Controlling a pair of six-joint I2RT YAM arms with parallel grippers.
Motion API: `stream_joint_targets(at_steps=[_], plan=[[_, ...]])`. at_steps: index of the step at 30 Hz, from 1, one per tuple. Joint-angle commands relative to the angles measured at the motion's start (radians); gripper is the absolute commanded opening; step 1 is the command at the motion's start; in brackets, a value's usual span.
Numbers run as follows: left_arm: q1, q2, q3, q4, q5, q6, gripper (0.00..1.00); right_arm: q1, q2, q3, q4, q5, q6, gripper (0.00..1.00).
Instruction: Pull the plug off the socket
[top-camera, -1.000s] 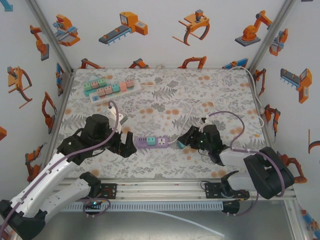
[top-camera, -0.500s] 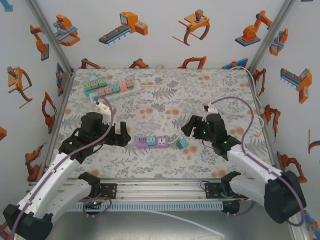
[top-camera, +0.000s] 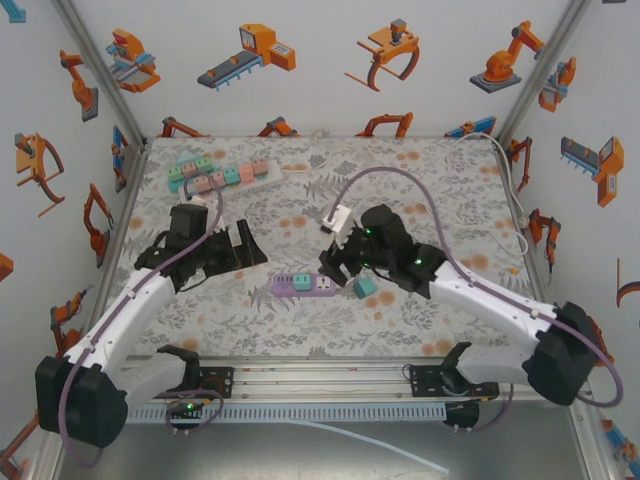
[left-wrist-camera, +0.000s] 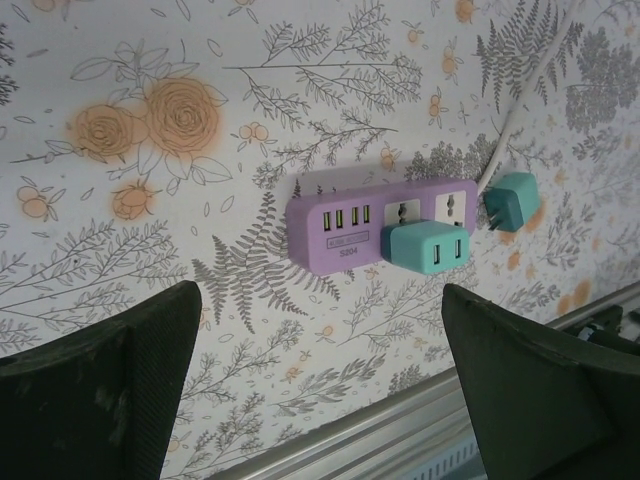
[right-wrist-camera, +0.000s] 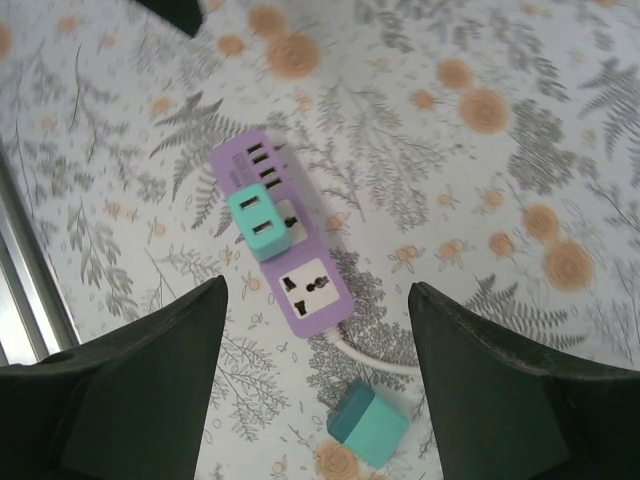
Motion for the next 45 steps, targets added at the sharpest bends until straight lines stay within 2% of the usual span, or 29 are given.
stream_joint_targets(at_steps=[1,7,16,22,27,29,31,33,42,45], plan=[[0.005,0.019,-0.004,0.038,0.039,-0.015,0.99,0.023,0.088,0.071,-0.055,-0.140,-0.210,0.67],[0.003,0.090,-0.019,0.098,0.104,-0.026,0.93,0.025,0.271,0.139,0.018,-0.278,-0.267,0.67],[0.003,0.118,-0.037,0.081,0.144,0.068,0.89,0.026,0.460,0.225,-0.030,-0.317,-0.371,0.62],[0.003,0.166,-0.052,0.110,0.201,0.103,0.83,0.026,0.493,0.225,-0.030,-0.294,-0.371,0.56],[0.000,0.240,-0.048,0.151,0.220,0.131,0.76,0.026,0.498,0.224,-0.033,-0.283,-0.370,0.43],[0.000,0.274,-0.040,0.169,0.219,0.133,0.71,0.026,0.499,0.230,-0.035,-0.287,-0.368,0.39],[0.000,0.326,-0.029,0.190,0.217,0.133,0.59,0.026,0.505,0.237,-0.035,-0.294,-0.364,0.35],[-0.003,0.372,-0.012,0.201,0.229,0.139,0.53,0.026,0.512,0.246,-0.040,-0.299,-0.363,0.32],[-0.025,0.517,0.057,0.233,0.242,0.155,0.51,0.026,0.528,0.278,-0.072,-0.322,-0.357,0.31],[-0.024,0.548,0.067,0.233,0.257,0.152,0.45,0.026,0.533,0.285,-0.072,-0.319,-0.353,0.31]])
